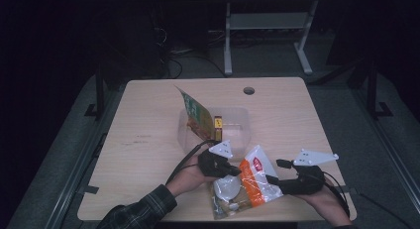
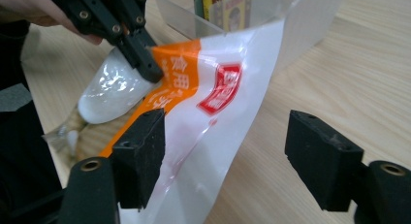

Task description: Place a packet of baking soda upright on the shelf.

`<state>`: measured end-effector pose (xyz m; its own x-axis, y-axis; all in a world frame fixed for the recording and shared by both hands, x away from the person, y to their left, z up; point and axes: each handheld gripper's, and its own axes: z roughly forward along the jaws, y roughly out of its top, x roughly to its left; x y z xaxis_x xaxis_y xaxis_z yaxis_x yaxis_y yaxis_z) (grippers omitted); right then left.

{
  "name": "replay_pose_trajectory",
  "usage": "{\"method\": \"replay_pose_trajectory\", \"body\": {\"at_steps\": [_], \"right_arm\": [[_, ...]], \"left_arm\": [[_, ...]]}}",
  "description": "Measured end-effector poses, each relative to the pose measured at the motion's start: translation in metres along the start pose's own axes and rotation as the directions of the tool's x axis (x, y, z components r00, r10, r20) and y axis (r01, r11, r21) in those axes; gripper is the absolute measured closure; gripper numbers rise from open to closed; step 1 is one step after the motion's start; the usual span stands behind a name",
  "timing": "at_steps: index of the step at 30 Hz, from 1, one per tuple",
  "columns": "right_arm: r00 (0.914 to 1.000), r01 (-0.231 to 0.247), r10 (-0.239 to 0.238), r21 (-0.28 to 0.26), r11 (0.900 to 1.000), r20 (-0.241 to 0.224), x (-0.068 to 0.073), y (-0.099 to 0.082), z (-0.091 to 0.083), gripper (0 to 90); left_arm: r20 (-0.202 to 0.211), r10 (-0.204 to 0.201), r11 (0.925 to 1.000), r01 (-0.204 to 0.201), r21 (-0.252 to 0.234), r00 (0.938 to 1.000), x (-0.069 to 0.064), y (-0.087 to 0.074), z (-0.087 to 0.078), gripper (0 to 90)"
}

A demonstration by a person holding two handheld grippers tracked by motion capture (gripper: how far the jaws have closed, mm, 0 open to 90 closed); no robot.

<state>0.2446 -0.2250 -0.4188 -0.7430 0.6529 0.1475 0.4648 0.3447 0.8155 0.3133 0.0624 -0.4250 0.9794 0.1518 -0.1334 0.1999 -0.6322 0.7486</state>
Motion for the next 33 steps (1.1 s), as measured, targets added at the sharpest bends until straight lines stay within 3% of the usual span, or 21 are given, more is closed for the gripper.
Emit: {"method": "replay_pose_trajectory", "body": {"at_steps": [8,17,21,30,33], "right_arm": [[0.9994,0.010,-0.011,-0.031,0.9995,-0.032,0.002,0.004,0.001,28.0],[0.9980,-0.009,0.005,-0.062,0.9980,-0.064,0.003,0.009,0.007,27.1],[0.9962,-0.011,0.005,-0.071,0.9974,-0.087,0.004,0.012,0.011,27.2],[0.9916,0.002,-0.007,-0.038,0.9993,-0.129,0.008,0.019,0.033,30.2],[0.9866,-0.006,0.000,-0.037,0.9993,-0.163,0.007,0.021,0.040,34.1]], "left_arm": [[-0.060,-0.018,0.9947,0.012,-0.102,0.9980,0.005,0.003,-0.028,89.6],[-0.099,-0.061,0.9822,0.042,-0.183,0.9932,0.012,0.004,-0.054,89.7],[-0.111,-0.081,0.9718,0.053,-0.230,0.9905,0.013,0.004,-0.064,89.7],[-0.120,-0.095,0.9634,0.061,-0.261,0.9883,0.011,0.004,-0.075,89.7],[-0.129,-0.102,0.9616,0.064,-0.267,0.9863,0.009,0.002,-0.079,89.7]]}}
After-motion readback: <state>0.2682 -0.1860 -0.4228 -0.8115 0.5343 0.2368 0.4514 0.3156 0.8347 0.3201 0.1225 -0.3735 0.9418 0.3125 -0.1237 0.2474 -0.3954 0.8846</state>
